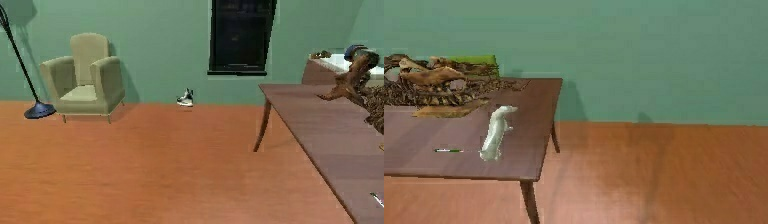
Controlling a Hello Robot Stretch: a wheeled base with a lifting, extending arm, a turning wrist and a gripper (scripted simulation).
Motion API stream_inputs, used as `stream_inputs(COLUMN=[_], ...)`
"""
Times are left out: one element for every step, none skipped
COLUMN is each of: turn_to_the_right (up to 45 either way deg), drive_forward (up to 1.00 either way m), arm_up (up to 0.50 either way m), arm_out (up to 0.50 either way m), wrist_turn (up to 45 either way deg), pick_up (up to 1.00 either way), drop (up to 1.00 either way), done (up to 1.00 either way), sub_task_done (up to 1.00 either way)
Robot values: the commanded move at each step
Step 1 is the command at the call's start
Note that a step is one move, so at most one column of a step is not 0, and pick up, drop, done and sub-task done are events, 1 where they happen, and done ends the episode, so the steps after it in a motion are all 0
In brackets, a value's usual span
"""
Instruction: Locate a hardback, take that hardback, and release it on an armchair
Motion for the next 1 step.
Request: stream_inputs(turn_to_the_right=[9.0], drive_forward=[0.00], arm_up=[0.00], arm_out=[0.00], wrist_turn=[0.0], pick_up=[0.00], drop=[0.00], done=[0.00], sub_task_done=[0.00])
